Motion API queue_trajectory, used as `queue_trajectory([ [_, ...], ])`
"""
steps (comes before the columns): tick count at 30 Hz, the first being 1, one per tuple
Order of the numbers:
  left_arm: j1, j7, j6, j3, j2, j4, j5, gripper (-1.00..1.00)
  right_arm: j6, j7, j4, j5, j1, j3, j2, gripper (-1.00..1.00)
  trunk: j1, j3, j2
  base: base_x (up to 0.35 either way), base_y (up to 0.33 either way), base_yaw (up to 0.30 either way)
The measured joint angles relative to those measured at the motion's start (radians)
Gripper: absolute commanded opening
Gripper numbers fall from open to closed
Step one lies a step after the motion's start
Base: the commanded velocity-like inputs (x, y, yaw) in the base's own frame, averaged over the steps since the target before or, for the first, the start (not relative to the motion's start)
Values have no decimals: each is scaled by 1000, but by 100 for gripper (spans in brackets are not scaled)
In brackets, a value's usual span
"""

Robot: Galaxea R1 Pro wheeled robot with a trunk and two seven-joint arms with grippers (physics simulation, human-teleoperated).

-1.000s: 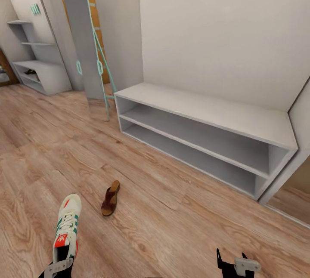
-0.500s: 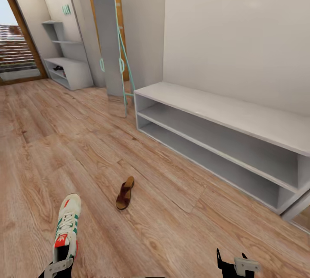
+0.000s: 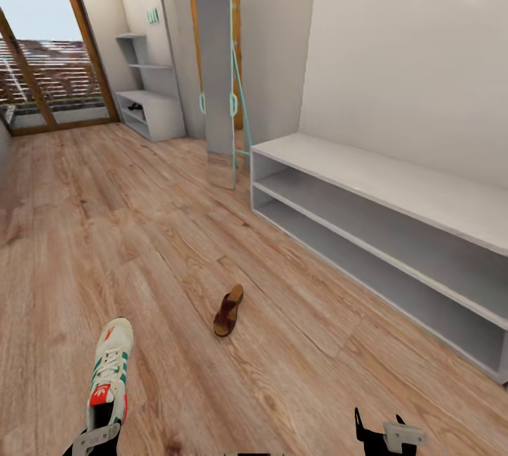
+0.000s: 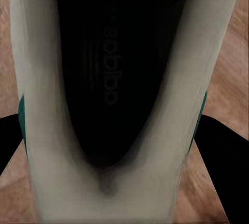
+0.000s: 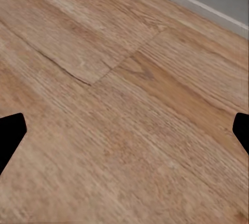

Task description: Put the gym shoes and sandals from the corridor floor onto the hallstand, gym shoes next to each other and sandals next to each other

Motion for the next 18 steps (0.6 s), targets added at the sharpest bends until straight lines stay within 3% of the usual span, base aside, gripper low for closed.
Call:
queue_trajectory([
  [8,0,0,0,1,0,0,1,-100,0,0,0,1,0,0,0,100,0,-4,0,66,-32,274],
  [18,0,0,1,1,-2,0,1,-100,-1,0,0,1,0,0,0,100,0,-8,0,135,-217,274],
])
